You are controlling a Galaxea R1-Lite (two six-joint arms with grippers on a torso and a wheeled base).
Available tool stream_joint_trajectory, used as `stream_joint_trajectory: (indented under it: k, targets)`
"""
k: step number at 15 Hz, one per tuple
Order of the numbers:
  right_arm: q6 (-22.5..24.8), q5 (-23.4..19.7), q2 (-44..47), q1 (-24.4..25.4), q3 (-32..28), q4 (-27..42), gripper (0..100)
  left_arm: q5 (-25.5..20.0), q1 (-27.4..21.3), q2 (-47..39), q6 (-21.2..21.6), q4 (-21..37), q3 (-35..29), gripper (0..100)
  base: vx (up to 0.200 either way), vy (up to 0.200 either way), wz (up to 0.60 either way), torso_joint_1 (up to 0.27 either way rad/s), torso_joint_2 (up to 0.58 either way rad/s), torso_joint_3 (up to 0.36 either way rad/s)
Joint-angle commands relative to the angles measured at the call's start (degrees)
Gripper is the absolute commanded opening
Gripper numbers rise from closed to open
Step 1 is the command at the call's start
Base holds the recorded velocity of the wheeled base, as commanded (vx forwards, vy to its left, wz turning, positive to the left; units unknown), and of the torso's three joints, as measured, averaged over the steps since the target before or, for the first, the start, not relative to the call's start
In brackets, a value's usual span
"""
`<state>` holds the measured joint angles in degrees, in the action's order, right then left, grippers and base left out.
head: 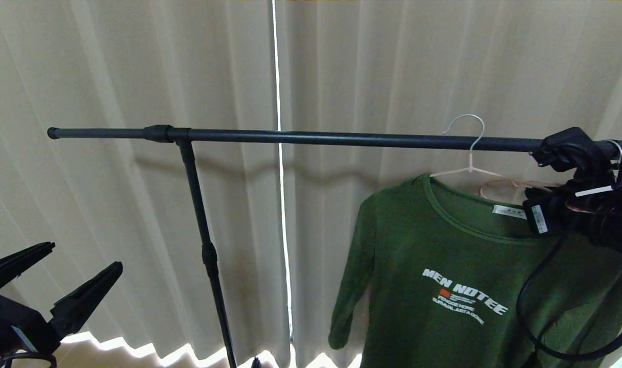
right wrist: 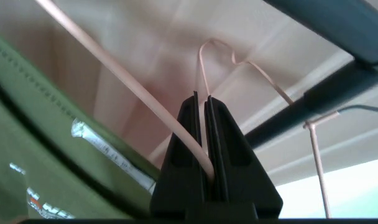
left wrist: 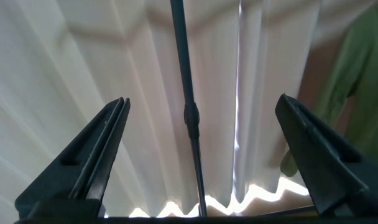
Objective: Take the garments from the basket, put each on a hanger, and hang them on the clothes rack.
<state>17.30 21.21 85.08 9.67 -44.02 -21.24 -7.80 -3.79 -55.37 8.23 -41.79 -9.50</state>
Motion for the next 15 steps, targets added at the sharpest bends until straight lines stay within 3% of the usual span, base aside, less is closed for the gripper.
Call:
stream_joint_trajectory:
  k: [1,5,10,15]
  targets:
    - [-0.16,0.06,1.76,0.26,-0.45,0.05,0,-0.02,-0.08,-0.09,0.03,-0.05,0.09,100,0.000,0.000,0.00,0.000,0.00,0.000]
    - [-0.16,0.32,2.37,1.32,-0.45,-0.03,0,-0.02,-0.08,-0.09,0.03,-0.05,0.18,100,0.000,0.000,0.00,0.000,0.00,0.000]
    - [-0.16,3.49,4.22,5.80,-1.60,0.05,0,-0.02,-0.34,-0.09,0.03,-0.05,0.18,100,0.000,0.000,0.00,0.000,0.00,0.000]
    - [-0.07,3.75,6.59,9.23,-2.39,0.05,0,-0.02,-0.52,-0.09,0.12,-0.05,0.71,100,0.000,0.000,0.00,0.000,0.00,0.000]
